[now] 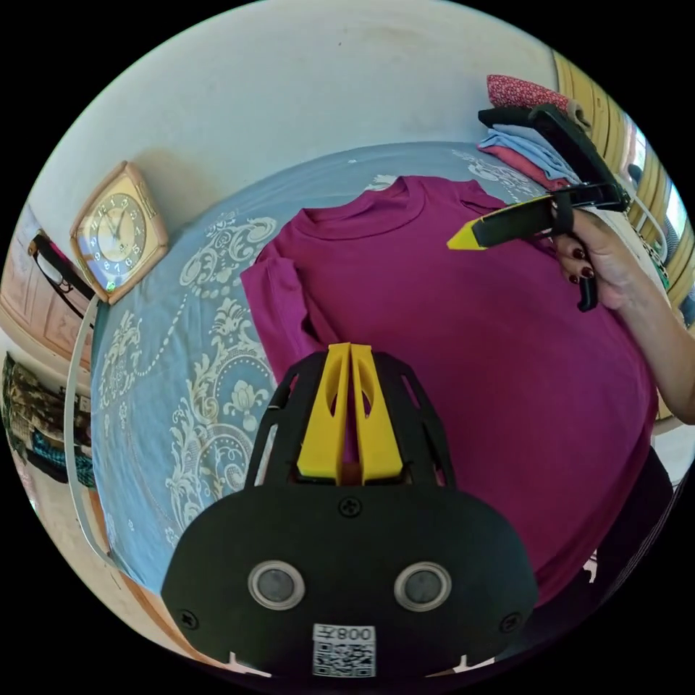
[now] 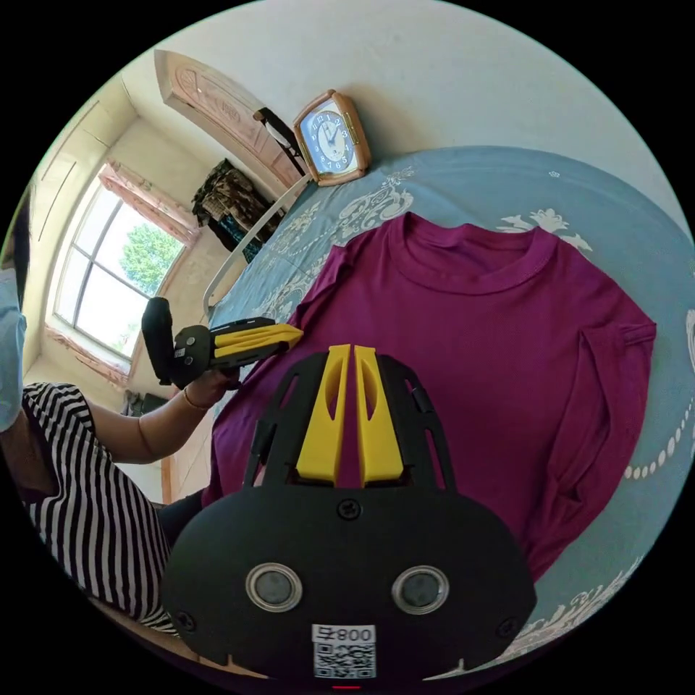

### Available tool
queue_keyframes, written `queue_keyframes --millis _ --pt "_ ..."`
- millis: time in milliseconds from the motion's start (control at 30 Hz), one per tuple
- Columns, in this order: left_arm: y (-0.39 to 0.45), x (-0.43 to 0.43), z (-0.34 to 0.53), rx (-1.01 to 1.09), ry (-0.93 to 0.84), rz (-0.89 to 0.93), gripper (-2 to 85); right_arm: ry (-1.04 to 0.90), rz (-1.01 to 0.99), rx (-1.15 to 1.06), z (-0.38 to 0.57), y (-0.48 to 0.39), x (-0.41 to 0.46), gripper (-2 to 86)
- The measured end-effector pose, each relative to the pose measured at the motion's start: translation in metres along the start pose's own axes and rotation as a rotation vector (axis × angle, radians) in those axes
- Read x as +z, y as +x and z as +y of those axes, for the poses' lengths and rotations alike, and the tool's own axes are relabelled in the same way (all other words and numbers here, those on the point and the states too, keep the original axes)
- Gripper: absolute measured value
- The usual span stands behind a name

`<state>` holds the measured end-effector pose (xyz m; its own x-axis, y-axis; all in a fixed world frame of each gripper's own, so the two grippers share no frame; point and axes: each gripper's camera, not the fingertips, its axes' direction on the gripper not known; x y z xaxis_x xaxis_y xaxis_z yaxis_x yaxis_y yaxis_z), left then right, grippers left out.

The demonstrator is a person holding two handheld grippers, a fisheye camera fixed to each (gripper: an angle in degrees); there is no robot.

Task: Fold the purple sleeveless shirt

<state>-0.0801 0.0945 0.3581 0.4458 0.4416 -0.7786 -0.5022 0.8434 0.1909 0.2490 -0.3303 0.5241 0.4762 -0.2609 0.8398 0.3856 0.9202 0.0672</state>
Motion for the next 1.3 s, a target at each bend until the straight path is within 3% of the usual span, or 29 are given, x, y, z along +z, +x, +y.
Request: queue_keyframes --millis 300,433,533,733,833,933,1133,1300 --pt "-0.011 -0.037 0.007 -0.109 0.112 -0.087 0.1 -0.125 -0.112 -0.133 -0.005 -0.041 0.044 0.7" --pt "-0.032 -0.024 0.005 -0.193 0.041 -0.071 0.2 -0.184 -0.107 -0.183 0.008 -0.061 0.057 0.5" --pt "-0.038 -0.001 -0.001 -0.181 -0.054 0.077 0.2 -0.240 -0.081 -0.176 0.024 -0.066 0.063 0.4" --pt "-0.039 -0.009 0.003 -0.152 -0.037 0.025 0.2 -0.207 -0.097 -0.133 0.063 -0.067 0.036 0.2" --pt "-0.041 -0.033 0.008 -0.146 0.075 -0.001 0.2 -0.108 -0.037 -0.105 0.100 -0.067 -0.007 0.2" --pt "-0.035 -0.049 0.003 -0.071 0.173 0.096 0.2 0.018 0.096 -0.019 0.154 -0.057 -0.067 0.3" --pt "0.011 -0.038 -0.057 0.207 0.159 0.339 0.2 0.124 0.453 0.186 0.254 -0.034 -0.154 0.3" --pt "0.052 -0.012 -0.114 0.352 0.098 0.420 0.2 0.117 0.462 0.258 0.284 -0.011 -0.173 0.1"
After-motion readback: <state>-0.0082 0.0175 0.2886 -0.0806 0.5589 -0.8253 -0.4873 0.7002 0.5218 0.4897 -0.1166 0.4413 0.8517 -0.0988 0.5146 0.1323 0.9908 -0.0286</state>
